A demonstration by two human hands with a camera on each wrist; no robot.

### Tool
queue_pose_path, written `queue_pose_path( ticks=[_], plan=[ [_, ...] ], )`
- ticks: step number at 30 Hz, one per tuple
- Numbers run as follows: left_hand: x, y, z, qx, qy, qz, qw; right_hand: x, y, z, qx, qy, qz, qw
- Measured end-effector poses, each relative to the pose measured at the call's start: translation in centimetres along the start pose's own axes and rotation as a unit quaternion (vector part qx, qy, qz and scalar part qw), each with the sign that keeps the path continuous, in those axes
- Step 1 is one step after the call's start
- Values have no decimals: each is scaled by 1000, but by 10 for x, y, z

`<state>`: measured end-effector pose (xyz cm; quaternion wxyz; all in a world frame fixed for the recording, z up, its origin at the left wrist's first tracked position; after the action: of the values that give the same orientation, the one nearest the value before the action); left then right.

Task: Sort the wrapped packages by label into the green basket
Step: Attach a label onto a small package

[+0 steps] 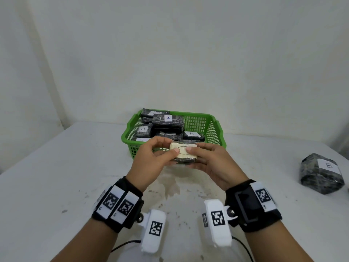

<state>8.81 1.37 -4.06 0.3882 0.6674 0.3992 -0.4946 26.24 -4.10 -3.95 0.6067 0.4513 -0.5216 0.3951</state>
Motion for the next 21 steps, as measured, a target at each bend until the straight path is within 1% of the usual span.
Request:
queue_pose_path(
  ticks=[7,11,13,16,21],
  plan=[
    [-5,-13,-26,-44,-21,-19,999,15,11,-25,13,13,24,1000],
    [-14,-16,-52,-40,-26,-43,998,27,17,-48,16,12,60,998],
    [-15,-19,-69,-42,-35,-70,996,31,21,-64,12,17,76,997],
    [-14,-23,-97,-53,-48,-115,991,33,28,-92,-18,21,94,995],
    [1,-28,-136,-80,-65,-236,966,26,37,-128,-62,41,137,988]
  ],
)
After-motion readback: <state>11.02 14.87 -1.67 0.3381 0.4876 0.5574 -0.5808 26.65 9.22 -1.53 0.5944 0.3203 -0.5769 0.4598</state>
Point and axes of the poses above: each hand's wrist, its own z-axis away from the middle knuckle, its own y-axis out of the palm, x = y × z, the point moved 2 cm from there along -z, towards the middle knuckle, and after that the axes turned 3 degrees about z, right-handed, at the moved point
